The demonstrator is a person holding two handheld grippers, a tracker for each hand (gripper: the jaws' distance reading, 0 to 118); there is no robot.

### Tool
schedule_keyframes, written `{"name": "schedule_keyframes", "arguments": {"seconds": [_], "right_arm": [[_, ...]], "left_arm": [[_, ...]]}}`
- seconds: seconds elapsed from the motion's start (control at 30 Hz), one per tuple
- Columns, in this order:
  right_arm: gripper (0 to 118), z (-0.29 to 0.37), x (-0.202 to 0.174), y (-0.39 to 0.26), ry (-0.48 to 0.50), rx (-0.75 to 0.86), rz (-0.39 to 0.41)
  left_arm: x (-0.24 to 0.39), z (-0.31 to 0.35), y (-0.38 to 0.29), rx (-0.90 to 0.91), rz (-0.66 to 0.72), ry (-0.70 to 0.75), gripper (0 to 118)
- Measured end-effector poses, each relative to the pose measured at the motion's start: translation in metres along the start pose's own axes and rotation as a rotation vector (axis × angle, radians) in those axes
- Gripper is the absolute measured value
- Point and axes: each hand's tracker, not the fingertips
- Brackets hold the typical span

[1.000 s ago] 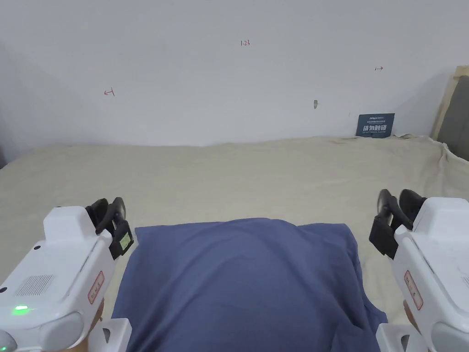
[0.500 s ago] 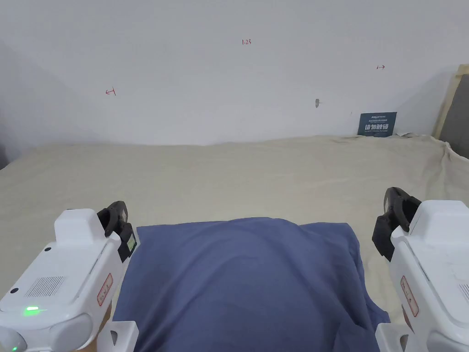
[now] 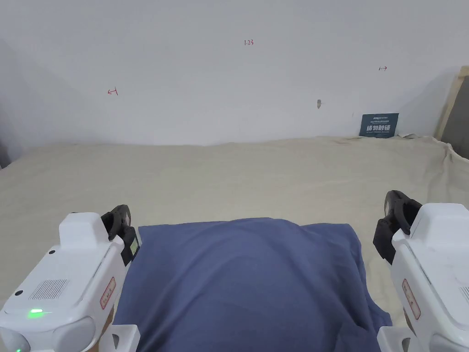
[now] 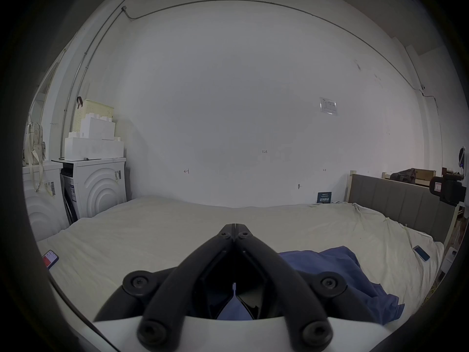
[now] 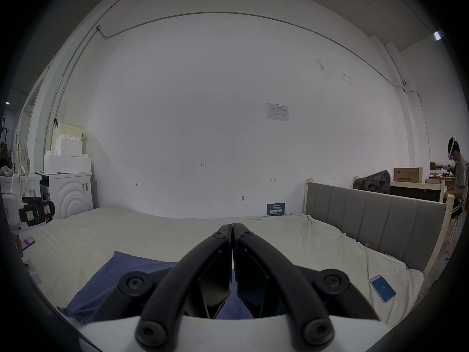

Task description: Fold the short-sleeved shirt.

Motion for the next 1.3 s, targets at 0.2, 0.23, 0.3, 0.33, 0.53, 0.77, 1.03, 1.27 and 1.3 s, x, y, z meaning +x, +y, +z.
{"name": "schedule_keyframes", "arguments": {"seconds": [0.2, 0.23, 0.3, 0.33, 0.53, 0.77, 1.03, 1.27, 1.3], "right_arm": [[0, -0.002, 0.001, -0.004, 0.005, -0.018, -0.004], [0, -0.002, 0.001, -0.006, 0.006, -0.024, -0.006], [0, -0.002, 0.001, -0.009, 0.01, -0.035, -0.003], [0, -0.003, 0.001, -0.01, 0.011, -0.038, -0.001], [0, -0.004, -0.001, -0.02, 0.02, -0.073, -0.003], [0, -0.006, -0.001, -0.033, 0.024, -0.115, -0.001], [0, -0.007, 0.003, -0.043, 0.03, -0.162, 0.015], [0, -0.003, 0.011, -0.048, 0.013, -0.188, 0.007], [0, -0.002, 0.012, -0.05, 0.013, -0.191, 0.003]], "left_arm": [[-0.009, -0.007, -0.004, -0.133, 0.037, -0.001, 0], [-0.012, -0.01, -0.006, -0.176, 0.056, -0.016, 0], [-0.018, -0.019, -0.011, -0.342, 0.077, -0.014, 0], [-0.022, -0.021, -0.015, -0.384, 0.081, -0.012, 0], [-0.038, -0.019, -0.064, -0.688, 0.054, 0.021, 0], [-0.065, -0.003, -0.134, -0.902, 0.146, 0.031, 3], [-0.078, 0.004, -0.16, -0.957, 0.141, 0.056, 94], [-0.072, 0.001, -0.17, -1.015, 0.02, 0.079, 82], [-0.071, 0.0, -0.171, -1.017, 0.022, 0.084, 63]]}}
